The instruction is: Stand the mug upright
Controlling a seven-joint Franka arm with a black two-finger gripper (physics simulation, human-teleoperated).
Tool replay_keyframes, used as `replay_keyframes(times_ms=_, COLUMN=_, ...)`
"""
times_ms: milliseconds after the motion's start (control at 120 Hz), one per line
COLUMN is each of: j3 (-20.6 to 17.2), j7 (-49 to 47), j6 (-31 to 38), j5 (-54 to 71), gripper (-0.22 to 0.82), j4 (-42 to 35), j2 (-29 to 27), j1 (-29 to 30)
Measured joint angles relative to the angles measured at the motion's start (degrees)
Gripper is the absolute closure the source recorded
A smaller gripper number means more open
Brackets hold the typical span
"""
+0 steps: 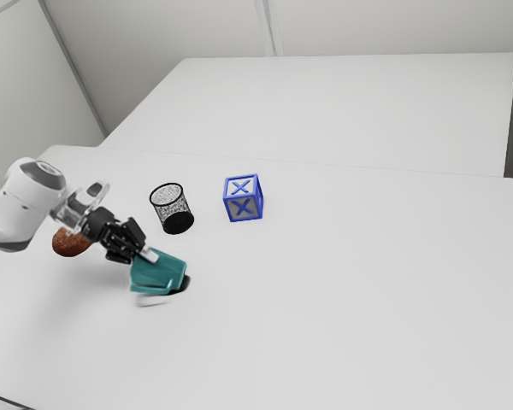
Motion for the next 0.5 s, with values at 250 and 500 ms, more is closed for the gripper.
replay_keyframes(times_ms=250, j3=-1.84, j7=0.01, j6=0.65, j5=-1.25, gripper=0.76, j4=1.11, j2=-0.56, j1=-0.02)
replay_keyframes(times_ms=500, j3=-3.07, j7=-0.99, j6=6.26, j5=8.32, gripper=0.77, j4=0.12, j2=-9.95, j1=-5.63)
